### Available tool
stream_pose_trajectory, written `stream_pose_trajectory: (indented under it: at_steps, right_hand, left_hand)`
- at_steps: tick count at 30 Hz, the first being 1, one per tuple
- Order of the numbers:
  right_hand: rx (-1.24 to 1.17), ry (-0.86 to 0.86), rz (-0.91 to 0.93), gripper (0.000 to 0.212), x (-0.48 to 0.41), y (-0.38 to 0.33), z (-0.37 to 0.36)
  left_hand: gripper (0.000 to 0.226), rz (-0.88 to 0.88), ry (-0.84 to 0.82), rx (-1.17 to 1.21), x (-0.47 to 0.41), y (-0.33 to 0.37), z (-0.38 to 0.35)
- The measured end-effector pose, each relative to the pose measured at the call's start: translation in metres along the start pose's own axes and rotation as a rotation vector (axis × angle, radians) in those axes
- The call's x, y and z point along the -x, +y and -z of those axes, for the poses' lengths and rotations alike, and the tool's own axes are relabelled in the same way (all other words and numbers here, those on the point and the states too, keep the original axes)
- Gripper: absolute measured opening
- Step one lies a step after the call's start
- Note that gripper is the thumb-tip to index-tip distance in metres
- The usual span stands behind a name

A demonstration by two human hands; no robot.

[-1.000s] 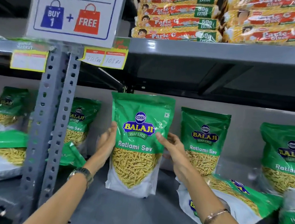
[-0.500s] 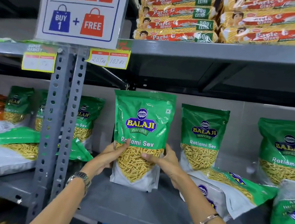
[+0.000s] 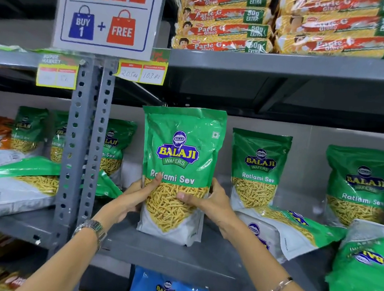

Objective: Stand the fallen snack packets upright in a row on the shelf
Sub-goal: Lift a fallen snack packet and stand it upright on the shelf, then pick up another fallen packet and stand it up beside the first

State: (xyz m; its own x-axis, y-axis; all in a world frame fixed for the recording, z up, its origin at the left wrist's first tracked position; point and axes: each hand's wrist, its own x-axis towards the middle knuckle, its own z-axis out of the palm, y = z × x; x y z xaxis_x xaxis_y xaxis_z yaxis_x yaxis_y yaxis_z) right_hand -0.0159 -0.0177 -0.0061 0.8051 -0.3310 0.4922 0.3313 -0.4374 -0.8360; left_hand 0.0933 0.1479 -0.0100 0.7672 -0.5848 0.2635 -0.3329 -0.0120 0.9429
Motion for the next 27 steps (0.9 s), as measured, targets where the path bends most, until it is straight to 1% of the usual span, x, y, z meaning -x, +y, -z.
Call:
stream_pose_trajectory:
  at_steps: [3,4,6,8,9,11,12,13,15,16,17,18,19,20,21,22,23,25,26,27]
  right_hand:
    - [0.002,0.001,0.003,0.055,0.004,-0.003,-0.001]
    - [-0.002,0.003,0.000,0.054,0.005,-0.004,-0.001]
    - [-0.011,-0.004,-0.004,0.054,0.006,-0.005,-0.003]
    - [-0.020,-0.022,-0.023,0.059,0.009,-0.006,-0.002]
    - [-0.014,-0.022,-0.045,0.067,0.011,-0.008,-0.001]
    - [0.071,0.049,-0.075,0.084,0.016,-0.009,0.005]
    - [0.117,0.117,-0.064,0.084,0.019,-0.010,0.008]
    - [0.144,0.199,-0.037,0.080,0.022,-0.011,0.016]
    - [0.193,0.370,0.039,0.064,0.030,-0.016,0.036]
    - [0.273,0.452,0.072,0.059,0.033,-0.019,0.046]
    - [0.390,0.533,0.083,0.056,0.035,-0.020,0.061]
    - [0.513,0.599,0.066,0.056,0.037,-0.019,0.077]
    - [0.620,0.635,0.004,0.059,0.039,-0.018,0.090]
    - [0.695,0.640,-0.106,0.065,0.042,-0.016,0.103]
    - [0.735,0.622,-0.244,0.072,0.045,-0.015,0.114]
    - [0.752,0.593,-0.377,0.080,0.048,-0.012,0.122]
    - [0.748,0.572,-0.486,0.086,0.052,-0.009,0.129]
    - [0.688,0.571,-0.617,0.093,0.058,-0.003,0.138]
    - [0.640,0.585,-0.662,0.096,0.059,0.000,0.140]
    - [0.579,0.606,-0.710,0.098,0.060,0.001,0.143]
  left_hand:
    - [0.104,-0.003,0.002,0.022,0.003,-0.001,-0.001]
    - [0.101,-0.006,0.005,0.032,0.003,-0.002,-0.001]
    - [0.104,-0.022,0.020,0.046,0.002,-0.004,-0.001]
    - [0.098,-0.071,0.048,0.051,0.003,-0.004,-0.005]
    - [0.098,-0.103,0.077,0.062,0.004,-0.004,-0.009]
    - [0.120,-0.198,0.200,0.139,0.006,-0.006,-0.018]
    - [0.127,-0.262,0.297,0.199,0.008,-0.005,-0.022]
    - [0.125,-0.345,0.405,0.252,0.011,-0.003,-0.029]
    - [0.103,-0.548,0.578,0.261,0.023,0.008,-0.049]
    - [0.089,-0.652,0.593,0.226,0.030,0.017,-0.061]
    - [0.077,-0.750,0.545,0.192,0.034,0.027,-0.079]
    - [0.067,-0.826,0.457,0.166,0.036,0.038,-0.099]
    - [0.059,-0.869,0.347,0.138,0.035,0.048,-0.120]
    - [0.053,-0.860,0.236,0.087,0.030,0.057,-0.139]
    - [0.050,-0.808,0.134,0.012,0.021,0.062,-0.158]
    - [0.051,-0.716,0.071,-0.085,0.009,0.065,-0.174]
    - [0.054,-0.597,0.046,-0.189,-0.003,0.066,-0.187]
    - [0.066,-0.331,0.006,-0.378,-0.023,0.061,-0.198]
    - [0.074,-0.212,-0.081,-0.388,-0.030,0.057,-0.199]
    - [0.084,-0.109,-0.209,-0.351,-0.036,0.055,-0.200]
